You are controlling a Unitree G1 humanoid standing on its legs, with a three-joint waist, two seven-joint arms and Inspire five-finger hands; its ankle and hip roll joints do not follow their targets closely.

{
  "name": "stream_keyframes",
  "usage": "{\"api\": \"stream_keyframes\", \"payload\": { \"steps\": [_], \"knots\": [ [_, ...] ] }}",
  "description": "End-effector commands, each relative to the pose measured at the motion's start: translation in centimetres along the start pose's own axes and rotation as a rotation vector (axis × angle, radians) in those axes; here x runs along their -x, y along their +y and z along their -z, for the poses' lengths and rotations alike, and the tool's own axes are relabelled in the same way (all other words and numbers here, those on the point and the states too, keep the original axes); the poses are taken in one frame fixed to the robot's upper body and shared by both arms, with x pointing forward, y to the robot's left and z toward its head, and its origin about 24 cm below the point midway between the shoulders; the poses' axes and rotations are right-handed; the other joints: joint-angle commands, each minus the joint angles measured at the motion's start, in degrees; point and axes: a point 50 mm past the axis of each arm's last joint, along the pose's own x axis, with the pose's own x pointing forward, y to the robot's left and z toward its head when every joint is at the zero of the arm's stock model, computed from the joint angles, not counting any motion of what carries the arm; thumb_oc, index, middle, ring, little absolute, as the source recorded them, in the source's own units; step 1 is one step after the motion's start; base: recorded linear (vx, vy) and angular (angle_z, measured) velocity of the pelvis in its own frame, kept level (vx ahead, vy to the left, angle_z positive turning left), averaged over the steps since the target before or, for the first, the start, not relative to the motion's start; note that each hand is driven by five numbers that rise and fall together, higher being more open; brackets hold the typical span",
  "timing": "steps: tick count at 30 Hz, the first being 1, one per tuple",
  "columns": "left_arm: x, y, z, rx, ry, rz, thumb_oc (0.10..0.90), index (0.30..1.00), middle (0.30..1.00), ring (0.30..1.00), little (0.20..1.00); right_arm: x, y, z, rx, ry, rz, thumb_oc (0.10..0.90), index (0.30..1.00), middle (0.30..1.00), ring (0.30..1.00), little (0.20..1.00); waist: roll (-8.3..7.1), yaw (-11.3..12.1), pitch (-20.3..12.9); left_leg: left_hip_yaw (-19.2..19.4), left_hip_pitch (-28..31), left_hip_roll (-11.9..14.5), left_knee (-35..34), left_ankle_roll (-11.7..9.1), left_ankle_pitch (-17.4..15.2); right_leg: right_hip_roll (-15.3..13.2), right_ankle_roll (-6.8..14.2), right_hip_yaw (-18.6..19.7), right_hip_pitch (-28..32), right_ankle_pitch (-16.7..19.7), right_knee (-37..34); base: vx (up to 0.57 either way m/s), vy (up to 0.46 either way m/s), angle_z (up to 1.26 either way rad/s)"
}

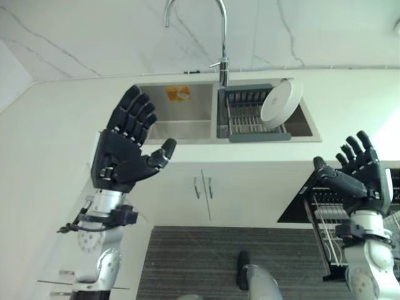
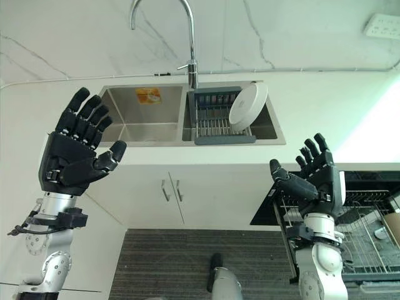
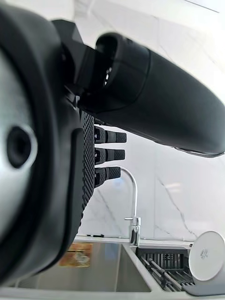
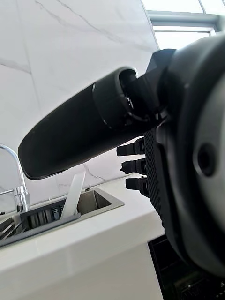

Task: Place the dishes in the dishwasher.

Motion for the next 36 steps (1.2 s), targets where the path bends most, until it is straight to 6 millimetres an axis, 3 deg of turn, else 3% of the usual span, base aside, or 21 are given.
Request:
{"api": "stream_keyframes", "payload": {
  "steps": [1, 9, 10, 11, 12, 14, 15, 17, 19, 21, 26, 31, 32, 34, 36],
  "knots": [
    [-2.0, -1.3, -5.2, -0.113, -0.269, 0.091, 0.800, 0.900, 0.900, 0.900, 0.900, -2.4, 1.9, -4.8, -0.040, -0.273, -0.084, 0.800, 0.900, 0.900, 0.900, 0.900, -0.69, 0.6, -6.3, 4.0, -3.2, -0.4, -4.9, 0.0, 3.7, 0.7, 6.5, 0.0, 4.8, -4.5, -2.2, 0.20, -0.136, -0.29],
    [-1.6, -1.1, -5.8, -0.097, -0.334, 0.014, 0.800, 0.900, 0.900, 0.900, 0.900, -2.2, 1.5, -5.2, -0.030, -0.268, -0.124, 0.800, 0.900, 0.900, 0.900, 0.900, -0.24, -0.7, -7.7, 10.5, -0.3, 3.4, -4.9, -1.5, 2.6, 1.9, 4.3, -1.8, 7.5, -7.6, -2.2, 0.19, -0.126, -0.05],
    [-1.5, -0.9, -6.0, -0.089, -0.353, -0.009, 0.800, 0.900, 0.900, 0.900, 0.900, -2.1, 1.2, -5.2, -0.024, -0.270, -0.120, 0.800, 0.900, 0.900, 0.900, 0.900, -0.08, -0.7, -7.7, 11.1, 0.4, 3.8, -4.9, -2.3, 4.6, 2.4, 3.6, -2.2, 8.1, -8.2, -2.2, 0.22, -0.117, 0.33],
    [-1.3, -0.8, -6.2, -0.073, -0.383, -0.043, 0.800, 0.900, 0.900, 0.900, 0.900, -2.1, 0.9, -5.5, -0.012, -0.266, -0.135, 0.800, 0.900, 0.900, 0.900, 0.900, -0.32, 0.0, -7.2, 11.6, 1.8, 4.1, -4.9, -4.8, 12.9, 2.8, 1.9, -2.6, 9.8, -9.6, -2.2, 0.24, -0.094, 0.36],
    [-1.0, -0.6, -6.4, -0.068, -0.404, -0.066, 0.800, 0.900, 0.900, 0.900, 0.900, -2.1, 0.9, -5.4, 0.012, -0.253, -0.164, 0.800, 0.900, 0.900, 0.900, 0.900, -0.88, 0.2, -6.8, 12.4, 1.7, 4.4, -4.9, -5.8, 17.2, 2.4, 1.3, -2.3, 10.6, -10.1, -2.2, 0.20, -0.082, 0.02],
    [-0.7, -0.5, -6.4, -0.063, -0.418, -0.085, 0.800, 0.900, 0.900, 0.900, 0.900, -2.0, 0.9, -5.5, 0.041, -0.257, -0.171, 0.800, 0.900, 0.900, 0.900, 0.900, -1.60, 0.6, -5.9, 13.1, 0.6, 5.1, -4.9, -6.2, 19.2, 1.9, 1.1, -1.8, 11.5, -10.3, -2.2, 0.10, 0.017, -0.22],
    [-0.5, -0.3, -6.3, -0.049, -0.412, -0.104, 0.800, 0.900, 0.900, 0.900, 0.900, -2.4, 1.2, -5.4, 0.050, -0.236, -0.203, 0.800, 0.900, 0.900, 0.900, 0.900, -1.40, -0.1, -5.2, 16.0, -2.0, 9.4, -4.9, -5.7, 15.4, 2.2, 1.5, -1.0, 12.2, -10.8, -2.2, 0.06, 0.120, -0.11],
    [-0.5, -0.1, -6.2, -0.039, -0.402, -0.115, 0.800, 0.900, 0.900, 0.900, 0.900, -2.9, 1.5, -5.6, 0.054, -0.235, -0.230, 0.800, 0.900, 0.900, 0.900, 0.900, -0.13, -0.6, -5.2, 17.4, -4.5, 12.5, -4.9, -6.0, 11.4, 3.3, 2.4, 0.3, 12.8, -11.8, -2.2, 0.08, 0.200, 0.03],
    [-0.5, -0.1, -6.2, -0.053, -0.402, -0.119, 0.800, 0.900, 0.900, 0.900, 0.900, -3.1, 1.7, -5.5, 0.049, -0.232, -0.255, 0.800, 0.900, 0.900, 0.900, 0.900, 0.54, -0.1, -5.3, 14.2, -7.4, 11.8, -4.9, -6.1, 10.1, 4.2, 2.7, 2.2, 13.1, -12.5, -2.2, 0.08, 0.175, -0.19],
    [-0.5, -0.2, -6.1, -0.066, -0.402, -0.116, 0.800, 0.900, 0.900, 0.900, 0.900, -3.2, 2.0, -5.4, 0.045, -0.227, -0.277, 0.800, 0.900, 0.900, 0.900, 0.900, 0.91, 0.8, -5.7, 9.6, -9.9, 9.4, -4.9, -6.0, 10.6, 5.0, 2.6, 4.2, 12.7, -12.5, -2.2, 0.10, 0.189, -0.44],
    [-1.0, -0.7, -5.6, -0.113, -0.387, -0.046, 0.800, 0.900, 0.900, 0.900, 0.900, -3.2, 2.2, -5.3, -0.121, -0.224, -0.315, 0.800, 0.900, 0.900, 0.900, 0.900, 0.89, 1.7, -6.8, 7.5, -10.1, 7.5, -4.9, -4.9, 9.7, 3.8, 3.1, 4.4, 12.8, -12.9, -2.2, 0.08, 0.250, -0.34],
    [-1.8, -0.4, -5.8, -0.116, -0.374, -0.027, 0.800, 0.900, 0.900, 0.900, 0.900, -2.9, 1.7, -4.4, -0.059, -0.210, -0.234, 0.800, 0.900, 0.900, 0.900, 0.900, 0.21, 1.2, -7.1, 6.9, -8.6, 4.0, -4.9, -2.2, 7.5, -0.1, 5.8, 3.5, 13.7, -9.7, -2.2, 0.13, 0.342, 0.14],
    [-1.8, -0.3, -5.8, -0.111, -0.369, -0.028, 0.800, 0.900, 0.900, 0.900, 0.900, -2.9, 1.7, -4.5, -0.052, -0.212, -0.234, 0.800, 0.900, 0.900, 0.900, 0.900, 0.21, 1.3, -7.0, 6.8, -8.6, 4.0, -4.9, -2.1, 7.5, -0.1, 5.8, 3.4, 14.0, -9.4, -2.2, 0.18, 0.325, -0.01],
    [-1.4, -0.1, -5.4, -0.102, -0.339, -0.040, 0.800, 0.900, 0.900, 0.900, 0.900, -2.8, 1.8, -4.6, -0.024, -0.207, -0.256, 0.800, 0.900, 0.900, 0.900, 0.900, 0.53, 1.6, -6.4, 6.2, -8.4, 4.1, -4.9, -1.3, 7.6, -0.1, 5.6, 3.0, 16.2, -4.7, -2.2, 0.13, 0.216, -0.10],
    [-1.2, 0.2, -5.2, -0.107, -0.321, -0.044, 0.800, 0.900, 0.900, 0.900, 0.900, -2.8, 1.8, -4.5, -0.035, -0.199, -0.264, 0.800, 0.900, 0.900, 0.900, 0.900, 0.62, 1.4, -5.9, 5.8, -8.2, 4.4, -4.9, -0.9, 7.5, 0.4, 5.4, 3.3, 16.2, -2.7, -2.2, 0.06, 0.087, -0.08]
  ]
}}
